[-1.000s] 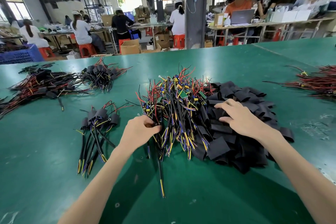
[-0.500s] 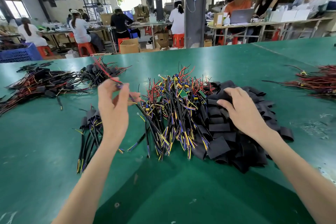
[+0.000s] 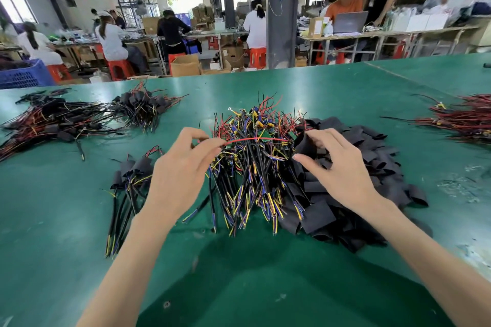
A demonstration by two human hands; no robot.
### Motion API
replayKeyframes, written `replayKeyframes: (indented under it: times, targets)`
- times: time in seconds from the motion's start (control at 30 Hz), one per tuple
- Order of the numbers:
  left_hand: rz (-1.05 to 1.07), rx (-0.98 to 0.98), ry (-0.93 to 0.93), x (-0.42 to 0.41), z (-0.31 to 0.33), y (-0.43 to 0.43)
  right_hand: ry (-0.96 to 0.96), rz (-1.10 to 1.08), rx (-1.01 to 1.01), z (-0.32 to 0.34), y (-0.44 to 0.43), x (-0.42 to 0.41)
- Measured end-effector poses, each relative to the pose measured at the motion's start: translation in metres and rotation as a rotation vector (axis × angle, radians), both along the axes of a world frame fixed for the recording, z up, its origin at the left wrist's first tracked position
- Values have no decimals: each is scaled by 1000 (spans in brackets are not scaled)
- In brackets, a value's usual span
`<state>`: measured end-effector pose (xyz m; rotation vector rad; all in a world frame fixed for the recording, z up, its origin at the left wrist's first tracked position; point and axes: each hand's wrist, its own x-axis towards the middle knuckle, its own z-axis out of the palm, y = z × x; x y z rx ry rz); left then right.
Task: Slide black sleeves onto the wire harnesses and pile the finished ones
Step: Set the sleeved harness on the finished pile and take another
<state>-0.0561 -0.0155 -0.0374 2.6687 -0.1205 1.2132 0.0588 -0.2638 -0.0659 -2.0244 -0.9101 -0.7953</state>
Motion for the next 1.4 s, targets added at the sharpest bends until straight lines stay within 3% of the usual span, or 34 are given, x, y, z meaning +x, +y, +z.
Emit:
replayKeyframes:
  times: [0.9, 1.4]
  targets:
    - [24, -124, -99, 4, -11, -5, -28, -8, -95, 1, 0, -2]
    - [-23, -75, -58, 4, -15, -14, 22, 25, 20, 5, 0, -6]
